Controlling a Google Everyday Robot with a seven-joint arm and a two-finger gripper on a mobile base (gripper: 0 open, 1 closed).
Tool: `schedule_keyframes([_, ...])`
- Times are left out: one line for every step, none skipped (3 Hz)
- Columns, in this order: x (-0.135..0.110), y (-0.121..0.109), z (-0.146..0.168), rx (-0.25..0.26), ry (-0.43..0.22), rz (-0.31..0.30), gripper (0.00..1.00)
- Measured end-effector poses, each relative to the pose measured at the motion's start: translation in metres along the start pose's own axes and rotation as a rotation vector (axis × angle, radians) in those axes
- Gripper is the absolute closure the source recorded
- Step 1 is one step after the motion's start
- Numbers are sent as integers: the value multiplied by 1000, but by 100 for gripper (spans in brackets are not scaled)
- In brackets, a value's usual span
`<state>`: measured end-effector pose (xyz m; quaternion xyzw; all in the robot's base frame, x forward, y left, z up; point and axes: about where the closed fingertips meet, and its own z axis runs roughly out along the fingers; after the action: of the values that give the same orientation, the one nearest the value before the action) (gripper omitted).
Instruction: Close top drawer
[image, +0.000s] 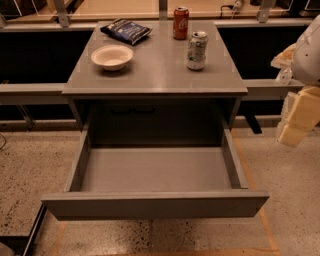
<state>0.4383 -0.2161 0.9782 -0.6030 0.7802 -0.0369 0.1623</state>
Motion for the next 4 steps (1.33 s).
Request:
schedule_keyframes([0, 0, 0, 0, 0, 0, 0])
schedule_keyframes([-1, 0, 0, 5, -6, -3, 16])
schedule_keyframes([-4, 4, 9, -10, -23, -15, 38])
schedule_keyframes([-3, 16, 31, -81, -42, -28, 62])
